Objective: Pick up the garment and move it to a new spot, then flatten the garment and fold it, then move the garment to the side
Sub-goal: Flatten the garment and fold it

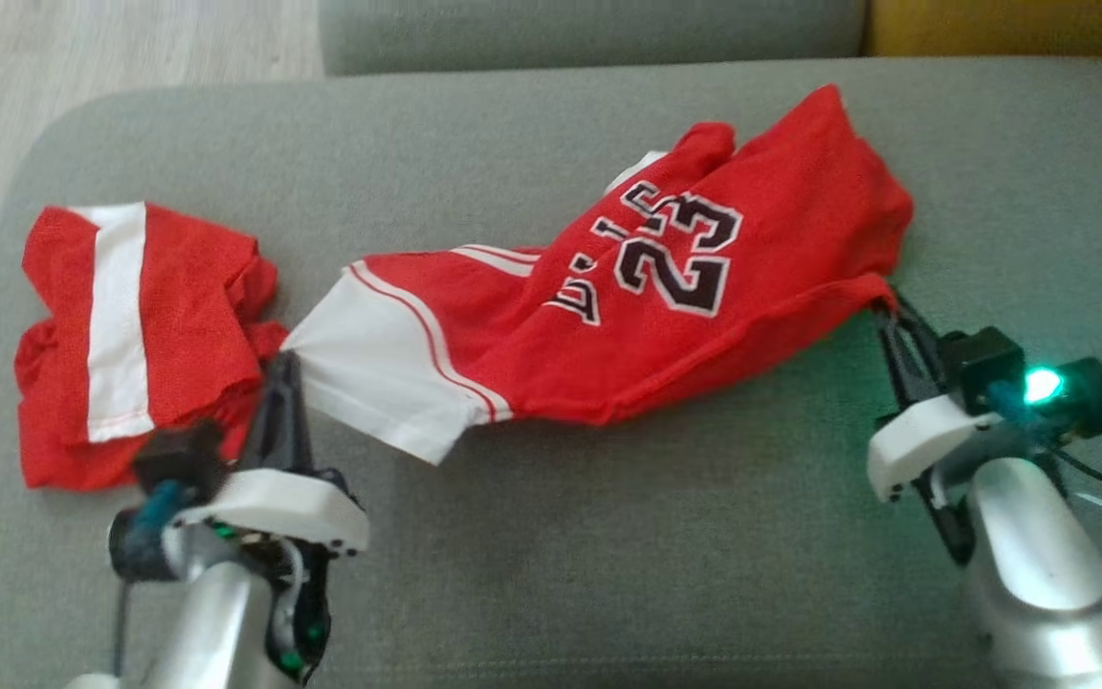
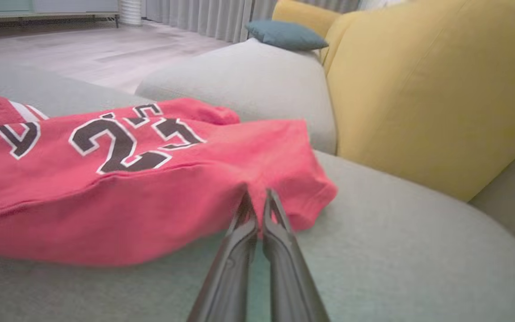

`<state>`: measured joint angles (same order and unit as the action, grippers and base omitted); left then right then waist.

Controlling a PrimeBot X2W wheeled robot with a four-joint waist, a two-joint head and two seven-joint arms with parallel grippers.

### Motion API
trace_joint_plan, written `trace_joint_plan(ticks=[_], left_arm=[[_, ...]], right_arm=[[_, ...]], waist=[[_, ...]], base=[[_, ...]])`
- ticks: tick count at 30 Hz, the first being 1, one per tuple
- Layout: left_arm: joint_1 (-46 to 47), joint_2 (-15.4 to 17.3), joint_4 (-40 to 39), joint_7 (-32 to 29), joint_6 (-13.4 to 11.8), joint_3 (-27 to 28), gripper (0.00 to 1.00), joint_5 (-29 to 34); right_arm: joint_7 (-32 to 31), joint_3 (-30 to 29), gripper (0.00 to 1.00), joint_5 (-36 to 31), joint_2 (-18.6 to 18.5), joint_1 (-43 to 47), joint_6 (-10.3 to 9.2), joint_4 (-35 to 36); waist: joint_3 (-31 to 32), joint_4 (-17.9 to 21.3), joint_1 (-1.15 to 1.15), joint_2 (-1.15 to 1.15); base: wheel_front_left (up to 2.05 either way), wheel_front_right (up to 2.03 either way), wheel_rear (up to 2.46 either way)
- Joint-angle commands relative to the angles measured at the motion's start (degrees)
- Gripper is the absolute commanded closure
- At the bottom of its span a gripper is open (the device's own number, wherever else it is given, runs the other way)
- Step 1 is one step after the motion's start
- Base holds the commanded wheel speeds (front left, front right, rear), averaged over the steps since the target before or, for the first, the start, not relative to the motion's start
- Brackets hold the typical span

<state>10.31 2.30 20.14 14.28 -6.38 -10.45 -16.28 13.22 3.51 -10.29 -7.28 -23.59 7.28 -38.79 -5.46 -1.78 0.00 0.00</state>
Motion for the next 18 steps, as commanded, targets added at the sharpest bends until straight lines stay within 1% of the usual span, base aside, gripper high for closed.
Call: trace_joint_plan(ticks=[1, 2, 5, 8, 10, 12, 15, 18], left_arm=[[1.4, 0.6, -2.8, 0.7, 0.6, 2.9, 1.00, -3.0], [1.4, 0.6, -3.5, 0.7, 1.3, 3.5, 1.00, -5.7], [2.5, 0.6, -6.2, 0.7, 3.1, 4.5, 1.00, -11.2], [5.1, 0.6, -10.5, 0.2, 4.2, 5.1, 1.00, -15.4], [7.5, 0.6, -14.7, -1.2, 4.1, 5.9, 1.00, -17.8], [10.3, 0.6, -19.2, -3.0, 3.5, 6.9, 1.00, -19.8], [14.3, 0.7, -26.2, -6.2, 2.4, 7.5, 1.00, -21.5], [17.1, 0.7, -33.2, -9.5, 1.1, 7.1, 1.00, -22.5]], right_arm=[[1.0, 0.6, 1.00, -0.8, -1.0, -0.1, 0.21, 3.3], [1.1, 0.5, 1.00, -1.2, -1.5, 0.0, 0.21, 5.0], [1.5, 1.0, 1.00, -1.4, -3.0, -0.2, 0.21, 10.7], [1.6, 1.3, 1.00, -0.7, -4.9, -1.2, 0.21, 16.7], [1.6, 1.2, 1.00, 0.0, -6.2, -2.3, 0.21, 20.9], [1.6, 0.9, 1.00, 1.0, -7.1, -3.5, 0.21, 24.9], [1.1, 0.5, 1.00, 2.2, -8.3, -5.3, 0.21, 30.5], [-1.1, -0.5, 1.00, 4.3, -8.5, -6.4, 0.21, 35.8]], waist=[[1.4, 1.1, 0.00, 0.00], [2.0, 1.5, 0.00, 0.00], [3.7, 2.8, 0.00, 0.00], [5.5, 4.1, 0.00, 0.00], [6.3, 5.0, 0.00, 0.00], [7.0, 6.0, 0.00, 0.00], [8.1, 7.4, 0.00, 0.00], [8.9, 8.7, 0.00, 0.00]], base=[[0.00, 0.00, 0.00], [0.00, 0.00, 0.00], [0.00, 0.00, 0.00], [0.00, 0.00, 0.00], [0.00, 0.00, 0.00], [0.00, 0.00, 0.00], [0.00, 0.00, 0.00], [0.00, 0.00, 0.00]])
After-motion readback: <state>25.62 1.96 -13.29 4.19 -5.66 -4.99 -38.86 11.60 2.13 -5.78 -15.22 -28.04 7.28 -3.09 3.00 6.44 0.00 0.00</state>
